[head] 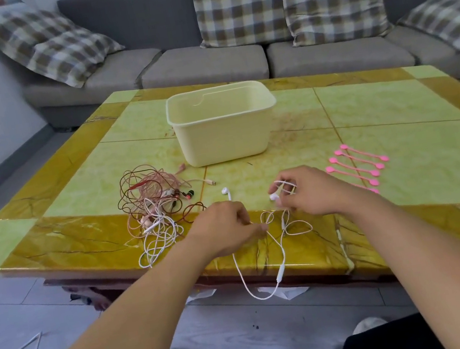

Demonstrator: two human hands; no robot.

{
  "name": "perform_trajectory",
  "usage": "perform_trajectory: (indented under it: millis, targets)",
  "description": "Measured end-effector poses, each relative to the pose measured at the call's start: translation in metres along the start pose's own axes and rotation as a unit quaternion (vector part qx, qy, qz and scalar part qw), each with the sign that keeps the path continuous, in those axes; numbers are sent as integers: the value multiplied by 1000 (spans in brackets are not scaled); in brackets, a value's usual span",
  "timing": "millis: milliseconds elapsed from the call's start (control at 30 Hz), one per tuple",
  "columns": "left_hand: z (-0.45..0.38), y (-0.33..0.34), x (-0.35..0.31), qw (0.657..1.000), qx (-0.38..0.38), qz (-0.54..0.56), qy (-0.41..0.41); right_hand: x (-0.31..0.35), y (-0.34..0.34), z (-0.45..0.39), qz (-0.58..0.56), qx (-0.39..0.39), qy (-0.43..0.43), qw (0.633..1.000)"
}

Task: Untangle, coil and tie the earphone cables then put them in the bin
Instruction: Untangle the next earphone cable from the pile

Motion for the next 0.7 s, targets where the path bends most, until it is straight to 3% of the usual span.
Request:
perform_trajectory:
  millis: [133, 300, 367, 567, 633, 700]
  targets:
    - [-5, 13, -18, 1000, 10, -13, 5, 6, -15, 4, -71, -86, 4, 994]
    - [-16, 16, -23, 1000, -9, 8, -3, 12, -43, 9, 29, -247, -9, 968]
    - [-23, 11, -19, 997, -33, 57, -27, 10, -54, 11, -1, -292, -8, 956]
    - [-31, -15, -1, 961, -130, 225, -98, 17, -47, 12, -320, -261, -23, 911]
    - [-32, -22, 7, 938, -146, 293, -111, 18, -46, 8, -324, -227, -16, 918]
    - [-33, -27, 15, 925, -170, 319, -119, 13, -44, 8, -217, -164, 32, 962]
Point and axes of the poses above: each hand's wrist, its own z-axis away from the middle knuckle, its own y-axis out of the palm, x = y × z, the point moved 4 cm from there along -z, towards the middle knuckle, and after that the axes turned 9 degrees about -y, right-handed, at the moved point
